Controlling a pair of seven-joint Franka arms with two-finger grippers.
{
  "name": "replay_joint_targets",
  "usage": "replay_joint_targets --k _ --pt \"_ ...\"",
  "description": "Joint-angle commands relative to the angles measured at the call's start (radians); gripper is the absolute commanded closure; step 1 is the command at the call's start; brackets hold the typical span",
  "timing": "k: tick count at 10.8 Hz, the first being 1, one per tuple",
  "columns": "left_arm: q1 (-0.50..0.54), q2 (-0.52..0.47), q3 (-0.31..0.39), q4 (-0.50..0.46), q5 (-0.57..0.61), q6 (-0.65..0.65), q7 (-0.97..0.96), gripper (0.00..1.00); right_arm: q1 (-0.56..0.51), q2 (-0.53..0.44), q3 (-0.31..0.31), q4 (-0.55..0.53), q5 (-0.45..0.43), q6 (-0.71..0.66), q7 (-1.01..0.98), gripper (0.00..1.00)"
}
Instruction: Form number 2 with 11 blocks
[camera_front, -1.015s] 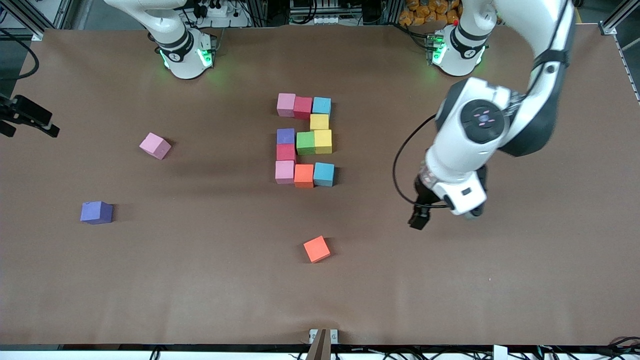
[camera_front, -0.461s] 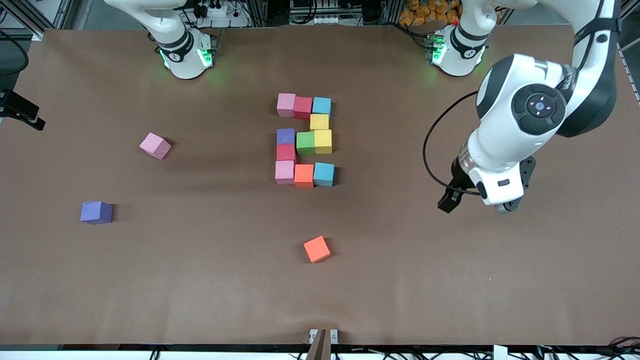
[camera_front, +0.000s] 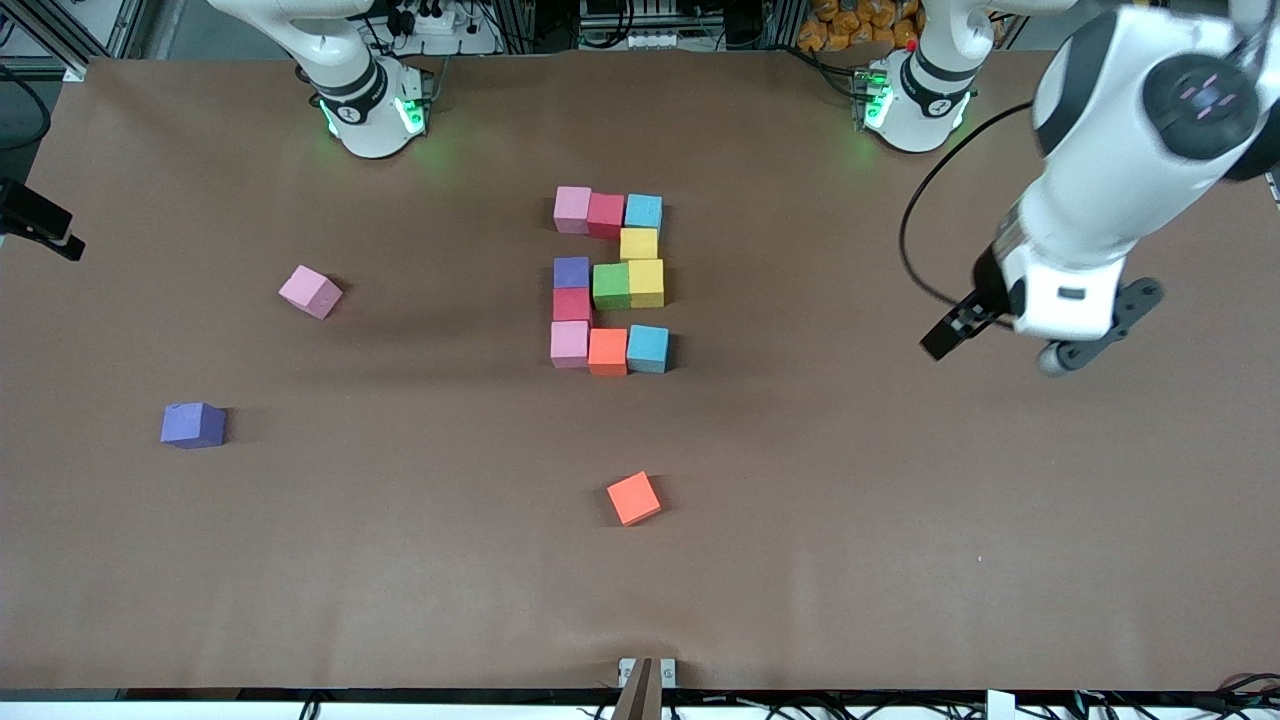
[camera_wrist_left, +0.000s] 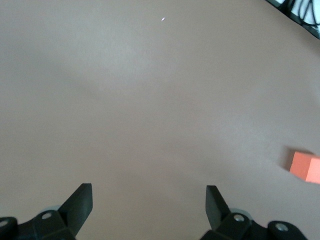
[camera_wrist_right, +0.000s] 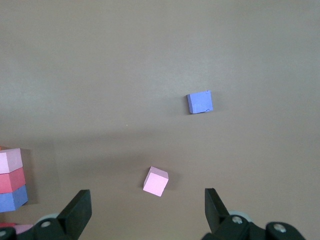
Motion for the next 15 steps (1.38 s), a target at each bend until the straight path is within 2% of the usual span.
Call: replay_joint_targets --k 1,4,6,11,15 --pt "0.007 -0.071 0.045 -0.034 -0.012 -0.007 0.223 0.00 0.008 0.005 -0.004 0.018 -0.002 -0.018 -0.008 0.00" --pt "0.027 -0.105 0.050 -0.029 0.006 -0.032 0.352 0.00 0.008 0.003 -0.002 0.018 -0.002 -0.018 -0.008 0.00" --pt "0.046 -0.131 0.050 0.015 -0.001 -0.128 0.499 0.00 0.007 0.003 -0.004 0.018 -0.002 -0.018 -0.010 0.00" --pt "0.059 -0.090 0.044 0.171 -0.009 -0.251 0.599 0.00 0.010 0.003 -0.005 0.021 -0.001 -0.033 -0.002 0.00" --pt "0.061 -0.096 0.039 0.171 -0.010 -0.262 0.644 0.00 0.008 0.003 -0.004 0.021 -0.001 -0.036 -0.001 0.00"
